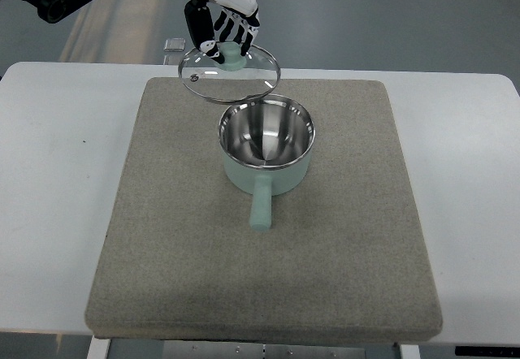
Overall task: Place lid left of pot with left hand
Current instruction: 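Lift the glass lid off the pot and carry it beside the pot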
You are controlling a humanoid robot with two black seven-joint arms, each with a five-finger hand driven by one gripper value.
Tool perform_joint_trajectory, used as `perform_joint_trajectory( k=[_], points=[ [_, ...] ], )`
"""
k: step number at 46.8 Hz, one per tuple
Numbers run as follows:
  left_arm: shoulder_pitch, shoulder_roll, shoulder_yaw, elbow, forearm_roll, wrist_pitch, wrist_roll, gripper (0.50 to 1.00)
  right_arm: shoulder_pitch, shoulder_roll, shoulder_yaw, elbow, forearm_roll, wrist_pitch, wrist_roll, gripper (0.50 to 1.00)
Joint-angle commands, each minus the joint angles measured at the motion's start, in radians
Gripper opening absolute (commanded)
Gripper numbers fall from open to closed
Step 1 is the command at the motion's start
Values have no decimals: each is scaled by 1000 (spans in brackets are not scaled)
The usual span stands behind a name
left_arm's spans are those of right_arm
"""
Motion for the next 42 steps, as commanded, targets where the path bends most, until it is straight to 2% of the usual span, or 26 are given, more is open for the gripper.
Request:
perform_joint_trajectory(
  k=[1,17,23,42],
  points=[
    [3,21,-2,16,-2,1,0,500,0,0,-1,0,0,0,0,921],
    [29,41,5,134,-39,4,0,500,0,0,1,0,0,0,0,921],
    [70,41,6,171,-39,27,0,500,0,0,1,0,0,0,0,921],
    [205,41,14,212,-38,84,0,500,0,0,-1,0,0,0,0,921]
  ],
)
